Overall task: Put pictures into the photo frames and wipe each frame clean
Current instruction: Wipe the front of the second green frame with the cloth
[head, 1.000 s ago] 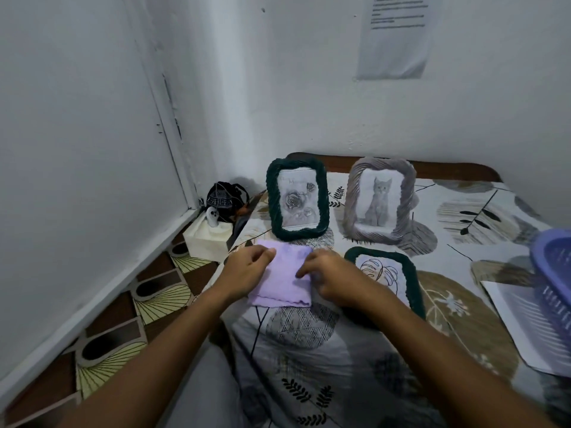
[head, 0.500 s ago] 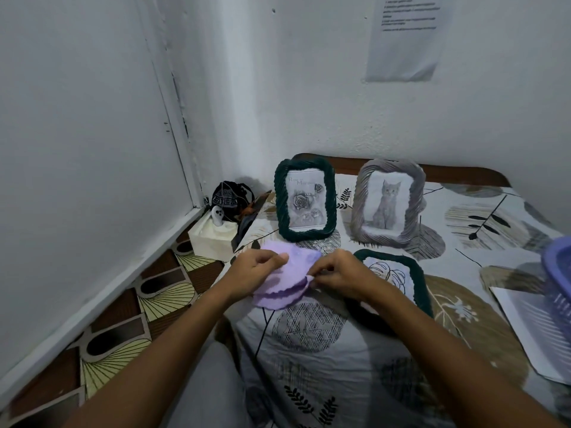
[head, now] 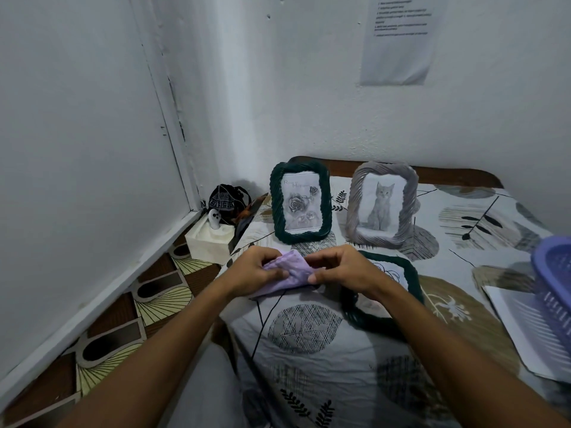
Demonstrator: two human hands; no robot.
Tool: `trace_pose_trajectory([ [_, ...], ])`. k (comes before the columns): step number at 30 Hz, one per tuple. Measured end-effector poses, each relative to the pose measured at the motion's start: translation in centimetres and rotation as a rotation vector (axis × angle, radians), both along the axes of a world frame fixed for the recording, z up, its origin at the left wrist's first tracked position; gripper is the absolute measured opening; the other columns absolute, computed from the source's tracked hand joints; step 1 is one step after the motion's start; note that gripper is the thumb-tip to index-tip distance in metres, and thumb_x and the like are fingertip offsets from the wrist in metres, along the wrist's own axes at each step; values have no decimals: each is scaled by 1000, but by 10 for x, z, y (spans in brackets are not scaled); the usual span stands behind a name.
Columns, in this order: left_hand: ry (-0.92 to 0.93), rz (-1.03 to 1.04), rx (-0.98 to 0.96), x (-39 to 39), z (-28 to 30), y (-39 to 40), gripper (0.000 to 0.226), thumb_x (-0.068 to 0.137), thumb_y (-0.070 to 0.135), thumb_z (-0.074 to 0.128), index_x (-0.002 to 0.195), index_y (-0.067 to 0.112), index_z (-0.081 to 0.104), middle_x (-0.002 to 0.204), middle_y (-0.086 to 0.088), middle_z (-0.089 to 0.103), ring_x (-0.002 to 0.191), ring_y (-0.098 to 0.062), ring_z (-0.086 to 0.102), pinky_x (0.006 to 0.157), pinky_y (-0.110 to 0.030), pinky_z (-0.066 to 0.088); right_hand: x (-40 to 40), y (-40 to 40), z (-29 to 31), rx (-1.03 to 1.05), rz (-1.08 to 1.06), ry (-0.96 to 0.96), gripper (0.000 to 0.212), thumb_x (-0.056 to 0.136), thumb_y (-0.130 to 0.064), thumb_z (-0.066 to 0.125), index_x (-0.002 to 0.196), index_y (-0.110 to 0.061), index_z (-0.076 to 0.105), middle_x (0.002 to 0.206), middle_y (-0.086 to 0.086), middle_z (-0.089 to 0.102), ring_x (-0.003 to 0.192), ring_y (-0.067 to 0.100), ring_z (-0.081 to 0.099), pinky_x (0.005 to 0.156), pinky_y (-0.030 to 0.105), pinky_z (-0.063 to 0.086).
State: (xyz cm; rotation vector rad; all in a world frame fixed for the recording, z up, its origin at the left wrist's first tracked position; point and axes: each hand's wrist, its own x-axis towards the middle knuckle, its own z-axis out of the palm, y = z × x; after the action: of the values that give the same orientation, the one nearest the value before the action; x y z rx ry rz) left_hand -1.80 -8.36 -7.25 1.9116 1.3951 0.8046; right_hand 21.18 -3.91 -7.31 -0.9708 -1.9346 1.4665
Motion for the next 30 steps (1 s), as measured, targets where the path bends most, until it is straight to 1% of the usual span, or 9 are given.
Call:
trace_pose_trajectory([
  [3,-36,-66,-65,-5,9,4,32,76,33,72,91,5,71,85,-16,70,72,-17,58,66,-32,45,-3,1,6,56,44,-55,57,63,-24,86,117,-19,68,117,-5,69,110,10,63,100,37,47],
  [5,-74,-133,-117,-4,19,5,29,77,27,73,90,1,70,80,-12,68,71,-15,57,64,-30,44,-6,-1,13,36,89,-42,42,71,-18,82,111,-19,71,104,-6,73,96,8,67,88,29,51],
  [7,-131,-182,-189,0,33,6,15,82,12,72,92,1,70,81,-6,69,71,-14,61,63,-26,48,-9,-4,19,-5,116,-41,35,65,-36,84,95,-19,75,87,-4,74,77,10,65,71,26,50],
  [10,-200,-241,-290,6,58,8,14,84,7,67,96,2,69,89,-12,72,78,-25,68,65,-28,56,-7,-10,22,-188,139,-3,65,41,-65,85,79,-13,74,78,3,71,69,18,61,60,23,45],
  [14,-107,-324,-351,25,88,18,20,86,15,66,101,1,66,93,-16,70,82,-30,69,70,-35,58,0,-27,24,-477,161,326,94,39,-58,90,112,-5,61,103,13,70,92,26,67,80,33,54],
  [19,32,-389,-347,70,103,32,13,87,19,67,97,11,70,94,-9,73,85,-28,71,75,-38,58,22,-51,24,-667,67,655,93,48,-56,86,127,-17,57,126,19,62,116,35,59,96,48,49],
  [22,97,-393,-286,100,100,41,17,83,25,72,98,16,71,91,-3,73,82,-19,69,73,-31,54,41,-58,20,-697,-94,718,78,63,-57,79,127,-18,60,130,18,60,117,35,59,100,51,45],
  [26,69,-224,-89,129,88,50,30,83,32,70,110,19,66,105,-2,69,96,-14,64,88,-32,52,71,-63,23,-686,-394,756,53,91,-51,47,117,-6,61,115,20,67,98,33,68,85,48,55],
  [30,-64,-148,-35,131,67,44,28,87,30,67,109,14,67,105,-2,68,96,-14,64,80,-26,53,108,-54,27,-631,-681,867,59,86,-47,54,124,-1,55,118,21,66,104,35,65,87,50,53],
])
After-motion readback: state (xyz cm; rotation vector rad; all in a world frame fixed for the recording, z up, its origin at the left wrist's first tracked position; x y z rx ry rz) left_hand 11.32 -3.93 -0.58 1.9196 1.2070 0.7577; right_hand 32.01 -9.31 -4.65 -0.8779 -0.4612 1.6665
